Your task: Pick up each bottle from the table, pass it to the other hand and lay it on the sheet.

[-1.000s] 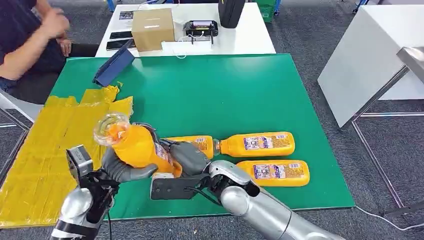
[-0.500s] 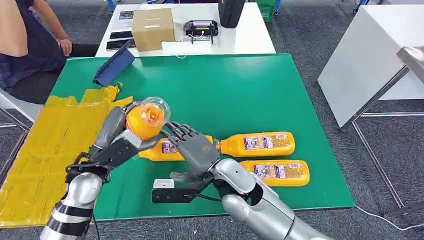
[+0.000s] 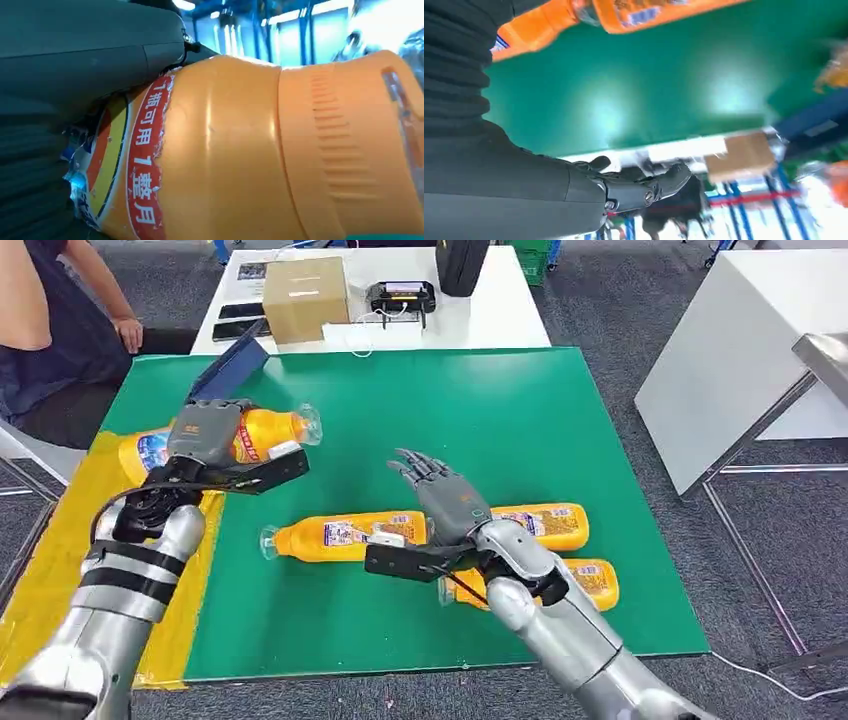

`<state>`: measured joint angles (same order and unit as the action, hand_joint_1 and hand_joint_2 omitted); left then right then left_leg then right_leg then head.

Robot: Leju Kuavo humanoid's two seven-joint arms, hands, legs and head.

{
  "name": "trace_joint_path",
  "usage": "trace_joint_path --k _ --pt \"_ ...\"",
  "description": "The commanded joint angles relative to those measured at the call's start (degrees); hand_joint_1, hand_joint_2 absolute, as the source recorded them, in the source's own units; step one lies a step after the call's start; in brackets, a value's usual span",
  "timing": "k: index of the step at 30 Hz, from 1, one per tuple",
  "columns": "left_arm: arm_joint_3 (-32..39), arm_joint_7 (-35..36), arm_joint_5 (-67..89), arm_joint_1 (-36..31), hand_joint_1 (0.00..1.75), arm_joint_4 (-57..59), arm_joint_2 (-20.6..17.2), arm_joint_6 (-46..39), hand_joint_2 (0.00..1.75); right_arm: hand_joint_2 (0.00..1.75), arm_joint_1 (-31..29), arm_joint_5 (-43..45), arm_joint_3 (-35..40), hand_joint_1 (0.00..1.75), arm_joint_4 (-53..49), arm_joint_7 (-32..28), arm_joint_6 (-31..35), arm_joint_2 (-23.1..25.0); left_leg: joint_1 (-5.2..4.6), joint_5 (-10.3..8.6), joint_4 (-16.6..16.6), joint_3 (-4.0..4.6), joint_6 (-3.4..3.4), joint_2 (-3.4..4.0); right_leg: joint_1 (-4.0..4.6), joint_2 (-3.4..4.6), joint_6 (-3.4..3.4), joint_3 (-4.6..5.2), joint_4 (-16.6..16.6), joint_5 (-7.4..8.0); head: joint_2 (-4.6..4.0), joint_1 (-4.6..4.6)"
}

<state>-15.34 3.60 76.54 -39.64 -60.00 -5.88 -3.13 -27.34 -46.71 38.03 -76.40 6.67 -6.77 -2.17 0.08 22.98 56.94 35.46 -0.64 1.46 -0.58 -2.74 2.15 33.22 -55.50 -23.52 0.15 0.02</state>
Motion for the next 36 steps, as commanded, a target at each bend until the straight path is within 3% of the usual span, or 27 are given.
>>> trace_joint_path --k 1,12,19,20,21,28,36 --pt "-4.50 0.94 1.50 -11.94 1.75 29.81 0.73 1.94 1.75 1.75 -6.88 0.96 1.43 0.00 17.84 -0.58 -1.06 2.38 0.03 0.05 -0.03 -0.26 0.06 -0.11 -0.01 0.16 -0.07 -0.26 0.00 -0.08 0.00 0.04" --pt "-4.55 0.93 1.52 -12.29 1.75 30.62 0.73 3.13 1.75 1.75 -7.14 1.28 1.92 0.00 17.77 -0.53 -1.79 2.29 0.07 0.08 0.08 -0.11 0.06 -0.14 0.03 0.17 -0.07 -0.16 -0.07 -0.10 0.00 0.00" --pt "-3.07 -1.77 -1.78 -10.99 1.75 38.65 -0.38 9.03 1.75 1.75 -9.98 2.50 3.52 0.00 26.16 -1.33 -1.47 5.06 0.04 0.08 -0.02 -0.19 0.07 0.06 0.00 0.33 -0.08 -0.17 -0.02 -0.05 0.00 0.02" --pt "-2.88 -3.70 -2.66 -10.94 1.62 39.23 -0.72 10.77 0.00 1.75 -10.29 2.58 3.72 0.00 26.73 -1.60 -1.41 5.09 0.02 0.04 -0.02 -0.09 0.05 0.05 -0.01 0.22 -0.05 -0.08 -0.02 -0.03 0.00 0.00" --pt "-3.38 -5.10 -2.78 -10.98 0.00 39.60 -1.24 12.25 0.00 1.75 -10.64 2.57 3.90 0.00 27.23 -1.77 -1.32 5.13 0.05 0.10 -0.01 -0.21 0.08 0.07 0.01 0.35 -0.09 -0.18 -0.02 -0.07 0.00 0.02" --pt "-3.04 -7.67 -4.96 -10.64 0.00 38.31 -0.32 13.42 0.00 1.75 -11.48 2.94 3.45 0.00 29.50 -2.22 -1.20 5.25 0.04 0.12 0.07 -0.14 0.05 -0.02 0.00 0.27 -0.06 -0.16 -0.10 -0.11 0.00 0.02" --pt "-7.25 -12.03 -8.69 -11.99 0.00 33.76 3.58 16.34 0.00 1.75 -14.53 1.58 2.64 0.00 38.69 -4.08 1.00 7.76 0.07 0.04 0.12 0.02 0.06 -0.31 0.03 -0.03 -0.07 -0.09 -0.12 -0.12 0.00 0.02"
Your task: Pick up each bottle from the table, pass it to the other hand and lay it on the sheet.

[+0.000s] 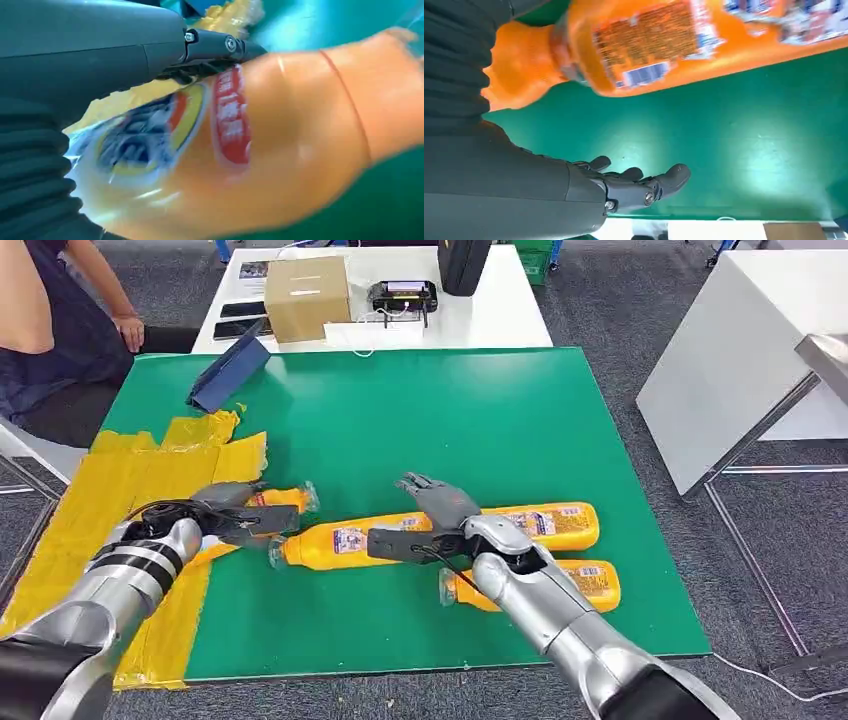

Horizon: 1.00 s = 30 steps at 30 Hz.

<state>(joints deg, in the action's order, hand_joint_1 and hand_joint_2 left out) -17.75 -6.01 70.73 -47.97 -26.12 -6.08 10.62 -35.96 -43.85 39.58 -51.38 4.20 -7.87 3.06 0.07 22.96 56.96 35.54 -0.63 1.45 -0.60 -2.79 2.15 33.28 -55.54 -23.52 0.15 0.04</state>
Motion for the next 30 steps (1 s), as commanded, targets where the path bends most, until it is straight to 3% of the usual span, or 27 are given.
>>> trace_joint_path --k 1,14,21,22,23,24,30 --pt "-5.40 -2.58 -3.63 -3.57 0.00 -0.89 3.94 2.90 0.00 1.75 -6.11 -1.59 1.02 0.00 14.37 -1.85 2.40 2.79 0.06 0.01 0.07 -0.03 0.02 -0.25 0.03 -0.04 -0.05 -0.11 -0.04 -0.07 0.00 0.00" --pt "-6.83 -4.14 -15.39 0.24 0.00 -11.45 4.92 0.60 0.00 1.75 -7.51 -4.18 0.91 0.00 22.34 -3.18 3.43 5.67 0.03 0.02 0.03 -0.11 0.04 -0.15 0.01 0.05 -0.05 -0.15 -0.02 -0.06 0.00 0.00" --pt "-4.22 -2.35 -21.66 1.29 0.00 -16.67 5.42 -1.43 0.00 1.75 -7.28 -5.74 3.64 0.00 28.48 -1.54 -5.99 6.95 0.05 0.05 0.02 -0.13 0.04 -0.12 0.02 0.08 -0.05 -0.18 -0.01 -0.07 0.00 0.00" --pt "-3.84 -2.61 -22.42 0.86 0.00 -16.38 5.77 -1.47 0.00 1.75 -7.17 -5.59 3.66 0.14 29.53 -1.11 -7.74 6.92 0.04 0.02 0.03 -0.08 0.04 -0.14 0.02 0.02 -0.04 -0.14 -0.01 -0.06 0.00 -0.04" --pt "-3.77 -2.64 -22.73 0.48 0.00 -16.00 6.11 -1.70 0.00 1.75 -7.01 -5.92 4.19 1.52 30.31 -1.05 -9.16 6.80 0.06 0.06 0.04 -0.15 0.05 -0.15 0.03 0.08 -0.07 -0.21 -0.02 -0.09 0.00 0.00" --pt "-3.66 -2.67 -23.02 0.16 0.00 -15.72 6.53 -1.86 0.00 1.75 -6.51 -5.59 3.97 1.75 30.93 -1.17 -10.05 6.63 0.05 0.01 0.00 -0.11 0.04 -0.17 0.03 -0.02 -0.05 -0.19 0.03 -0.05 0.00 0.00" --pt "1.65 -3.44 -31.82 -0.06 0.00 -15.14 9.63 -1.66 0.00 1.75 -3.53 -5.63 4.44 1.75 31.83 -1.68 -10.47 5.59 0.11 -0.02 -0.05 -0.40 0.04 -0.39 0.07 -0.20 -0.06 -0.53 0.15 -0.07 0.00 0.00"
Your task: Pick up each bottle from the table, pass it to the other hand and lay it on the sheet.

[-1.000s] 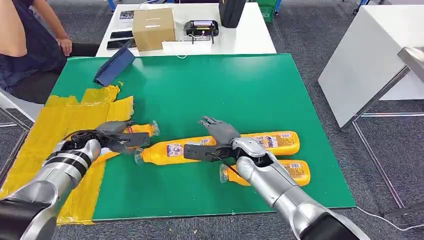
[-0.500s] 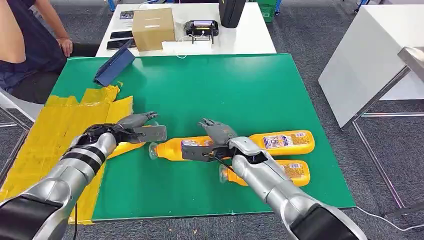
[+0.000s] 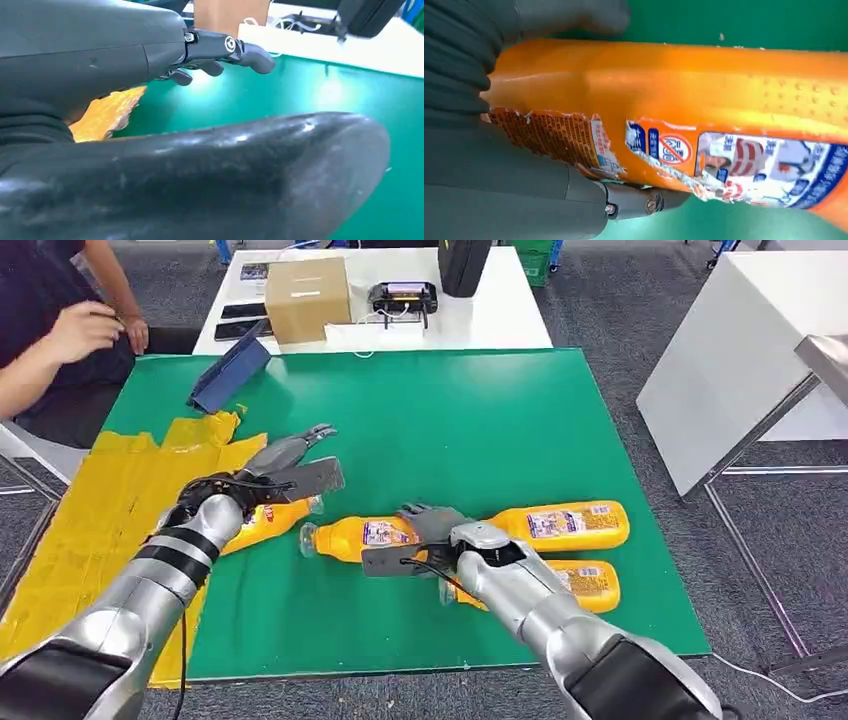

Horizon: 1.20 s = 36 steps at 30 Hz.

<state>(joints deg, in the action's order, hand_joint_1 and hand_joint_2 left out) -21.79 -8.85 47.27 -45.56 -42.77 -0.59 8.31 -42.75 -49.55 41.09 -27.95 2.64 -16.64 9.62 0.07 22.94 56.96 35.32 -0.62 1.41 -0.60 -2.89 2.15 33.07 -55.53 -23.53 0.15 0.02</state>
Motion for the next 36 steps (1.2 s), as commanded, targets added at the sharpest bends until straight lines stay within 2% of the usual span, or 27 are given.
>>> trace_joint_path --k 1,2,5,7,8,9,12,14,15,16,17,18,21,24,29,36 --pt "8.07 -0.47 -12.78 -1.63 0.00 0.07 4.37 1.93 0.00 1.75 3.19 0.41 2.36 1.75 8.21 0.59 -0.56 -1.07 0.10 0.02 -0.05 -0.21 0.03 -0.22 0.08 -0.04 -0.04 -0.31 0.13 -0.03 0.00 0.04" --pt "7.96 -0.41 -12.96 -1.39 0.00 -0.32 4.14 2.04 0.00 1.75 3.05 0.47 2.35 1.75 8.14 0.57 -0.73 -1.13 0.12 0.02 -0.05 -0.26 0.04 -0.27 0.09 0.00 -0.06 -0.40 0.16 -0.04 0.00 0.00" --pt "13.43 1.79 -23.86 0.63 0.00 -3.22 4.88 5.29 0.00 1.75 2.67 1.41 -0.17 1.75 7.12 3.87 4.70 -1.38 0.08 0.01 -0.08 -0.38 0.04 -0.20 0.05 0.04 -0.06 -0.46 0.14 -0.02 0.00 0.02" --pt "13.73 2.73 -27.08 1.86 0.00 -5.34 4.35 5.53 0.00 1.75 2.68 2.38 -2.32 1.75 6.59 5.83 7.69 -1.35 0.09 0.02 -0.08 -0.45 0.05 -0.22 0.05 0.10 -0.09 -0.52 0.14 -0.04 0.00 0.02" --pt "14.90 3.36 -29.84 2.83 0.00 -6.68 4.34 5.42 0.00 1.75 3.19 3.71 -4.91 1.75 5.73 7.82 11.52 -1.21 0.06 0.01 -0.10 -0.47 0.05 -0.17 0.02 0.10 -0.07 -0.49 0.13 -0.03 0.00 0.04" --pt "18.30 4.67 -36.46 5.55 0.00 -10.27 4.67 5.30 0.00 1.75 4.41 4.21 -7.81 1.75 3.10 8.06 20.24 -1.18 0.07 0.01 -0.08 -0.45 0.04 -0.14 0.04 0.09 -0.06 -0.48 0.13 -0.01 0.00 0.00" --pt "17.91 5.15 -37.31 6.79 0.00 -11.98 3.88 5.46 0.00 1.75 4.31 4.14 -8.13 1.75 2.30 8.10 19.77 -1.26 0.03 0.00 -0.08 -0.44 0.03 -0.05 0.01 0.17 -0.05 -0.42 0.09 0.00 0.00 0.04" --pt "22.40 5.07 -45.10 10.49 0.00 -17.20 5.46 2.08 0.00 1.75 7.93 7.21 -13.63 1.75 -5.08 2.73 31.51 -1.16 0.04 0.01 -0.01 -0.37 0.03 -0.16 0.00 0.12 -0.05 -0.39 0.03 -0.03 0.00 0.02" --pt "22.63 4.97 -47.62 12.68 0.00 -20.38 5.22 1.21 0.00 1.75 9.90 8.90 -15.74 1.75 -9.41 0.78 33.69 -1.17 0.05 0.00 -0.06 -0.39 0.02 -0.09 0.02 0.15 -0.04 -0.40 0.10 -0.01 0.00 0.04" --pt "23.72 5.30 -51.61 15.52 0.00 -24.40 5.58 -0.88 0.00 1.75 13.59 13.54 -19.57 1.75 -17.89 -2.88 36.69 -0.82 0.02 -0.01 -0.08 -0.41 -0.02 -0.01 0.00 0.17 -0.02 -0.41 0.11 0.00 0.00 0.02" --pt "23.43 5.57 -53.72 17.31 0.00 -27.07 5.51 -1.08 1.75 1.75 15.76 15.19 -20.37 1.75 -23.78 -3.48 36.95 -1.08 0.05 0.04 -0.13 -0.47 -0.01 -0.03 0.01 0.28 -0.04 -0.50 0.17 -0.02 0.00 0.00" --pt "23.02 6.02 -55.83 19.16 0.00 -29.77 5.76 -1.65 1.75 1.75 18.84 17.23 -21.66 1.75 -31.46 -3.89 37.20 -0.75 0.03 0.06 -0.07 -0.35 -0.01 0.06 0.00 0.32 -0.04 -0.37 0.08 -0.03 0.00 -0.02" --pt "19.74 6.98 -57.87 22.42 0.00 -34.31 6.07 -2.16 1.75 1.75 23.29 19.94 -22.05 1.75 -44.80 -5.06 37.59 -0.80 -0.05 0.10 -0.02 -0.09 0.01 0.12 -0.03 0.34 -0.01 -0.09 -0.02 -0.04 0.00 0.04" --pt "15.74 6.84 -57.51 24.92 0.00 -38.24 6.77 -2.36 1.75 1.75 24.78 21.11 -21.13 1.75 -51.65 -6.43 38.11 -1.62 -0.06 0.06 0.02 0.11 -0.01 -0.26 -0.04 -0.03 0.02 0.05 -0.04 -0.12 0.00 0.02" --pt "13.54 6.80 -58.39 25.79 0.00 -39.93 6.83 -1.85 1.75 1.75 24.46 20.83 -19.83 1.75 -52.31 -6.83 37.78 -1.96 -0.03 0.11 0.06 0.29 -0.02 -0.31 -0.03 0.00 0.01 0.21 -0.04 -0.13 0.00 0.02" --pt "6.59 5.50 -58.00 29.90 0.00 -48.90 7.00 2.66 1.75 1.75 22.38 20.63 -11.90 1.75 -53.63 -4.47 28.95 -2.89 -0.02 0.16 0.09 0.25 0.00 -0.23 -0.02 0.15 -0.02 0.19 -0.07 -0.15 0.00 0.02"
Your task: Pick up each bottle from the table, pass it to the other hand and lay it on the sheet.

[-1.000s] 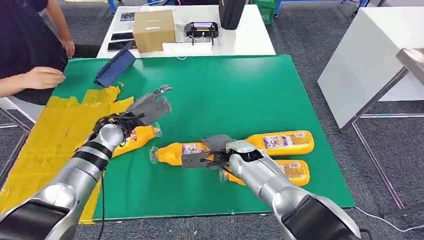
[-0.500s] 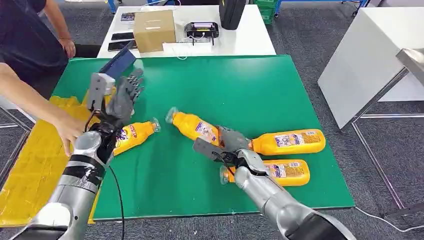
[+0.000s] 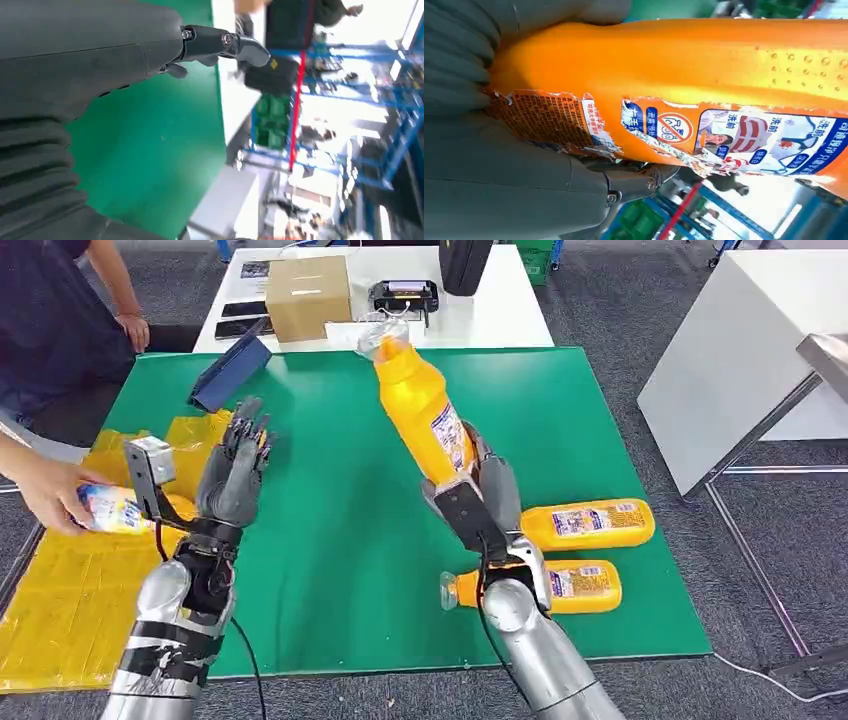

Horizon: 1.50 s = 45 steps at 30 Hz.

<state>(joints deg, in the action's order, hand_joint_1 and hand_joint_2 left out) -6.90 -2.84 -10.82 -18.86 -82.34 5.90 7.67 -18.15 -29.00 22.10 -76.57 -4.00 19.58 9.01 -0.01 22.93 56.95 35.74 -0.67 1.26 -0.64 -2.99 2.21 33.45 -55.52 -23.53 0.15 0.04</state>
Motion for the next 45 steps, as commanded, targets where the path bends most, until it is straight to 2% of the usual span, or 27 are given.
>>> trace_joint_path --k 1,4,6,7,9,15,32,39,40,45 --pt "-8.58 -0.38 0.07 3.28 0.00 -9.65 0.48 3.35 1.75 1.75 -2.34 0.10 7.37 1.75 -4.81 2.21 -7.30 -2.19 0.06 0.13 0.06 -0.13 0.04 -0.01 0.03 0.26 -0.07 -0.14 -0.03 -0.09 0.00 0.02" --pt "-8.44 -0.36 0.05 3.14 0.00 -9.46 0.31 3.35 1.75 1.75 -2.37 0.11 7.39 1.75 -4.67 2.21 -7.32 -2.32 0.03 0.05 0.01 -0.08 0.03 -0.04 0.01 0.15 -0.04 -0.09 0.00 -0.05 0.00 0.00" --pt "-9.12 -0.88 -1.20 3.37 0.00 -10.39 0.10 5.38 1.75 1.75 -3.16 0.22 9.92 1.75 -4.50 2.74 -11.26 -3.11 0.05 0.12 0.04 -0.20 0.05 -0.04 0.02 0.23 -0.07 -0.21 -0.01 -0.10 0.00 0.02" --pt "-9.69 -0.83 -2.00 3.38 0.00 -10.97 0.02 6.49 1.75 1.75 -4.42 -3.66 12.75 1.75 -4.38 2.94 -12.52 -4.33 0.04 0.08 0.02 -0.14 0.04 -0.03 0.01 0.19 -0.05 -0.15 -0.01 -0.06 0.00 0.00" --pt "-10.63 -0.74 -3.18 2.92 0.00 -11.23 -0.34 7.95 1.75 1.75 -4.52 -10.90 15.68 1.75 -5.35 2.51 -10.74 -4.59 0.04 0.06 0.02 -0.09 0.03 0.03 0.03 0.23 -0.04 -0.08 0.00 -0.02 0.00 0.02" --pt "-10.33 0.67 -10.28 0.89 0.00 -9.18 -1.32 10.35 1.75 1.75 -4.28 -19.78 24.69 1.75 -6.90 2.66 -12.59 -4.07 0.05 0.07 0.01 -0.12 0.04 0.01 0.03 0.20 -0.06 -0.13 -0.01 -0.05 0.00 0.00" --pt "-10.39 0.70 -10.65 0.83 0.00 -8.94 -1.36 10.48 1.75 1.75 -4.57 -20.18 25.25 1.75 -6.79 2.77 -12.67 -4.27 0.09 0.11 0.00 -0.27 0.08 -0.12 0.04 0.17 -0.09 -0.32 0.02 -0.13 0.00 0.00" --pt "-10.42 -0.78 -8.20 -0.56 0.00 -7.79 -0.93 9.05 1.75 1.75 -8.33 -17.84 32.91 1.75 -7.42 2.33 -14.85 -3.96 0.08 0.10 0.04 -0.20 0.07 -0.06 0.04 0.22 -0.09 -0.22 -0.03 -0.10 0.00 0.00" --pt "-10.24 -1.17 -7.34 -0.49 1.73 -8.17 -0.92 8.94 1.75 1.75 -8.50 -17.49 33.32 1.75 -7.69 2.70 -14.71 -4.13 0.06 0.04 0.01 -0.11 0.05 -0.06 0.03 0.13 -0.06 -0.12 -0.01 -0.05 0.00 0.00" --pt "-8.80 -3.78 -4.54 0.68 1.75 -10.60 -0.52 8.44 1.75 1.75 -7.85 -17.03 32.40 1.75 -7.77 3.43 -14.30 -5.04 0.07 0.03 -0.02 -0.12 0.04 -0.08 0.04 0.10 -0.05 -0.15 0.03 -0.05 0.00 0.00"
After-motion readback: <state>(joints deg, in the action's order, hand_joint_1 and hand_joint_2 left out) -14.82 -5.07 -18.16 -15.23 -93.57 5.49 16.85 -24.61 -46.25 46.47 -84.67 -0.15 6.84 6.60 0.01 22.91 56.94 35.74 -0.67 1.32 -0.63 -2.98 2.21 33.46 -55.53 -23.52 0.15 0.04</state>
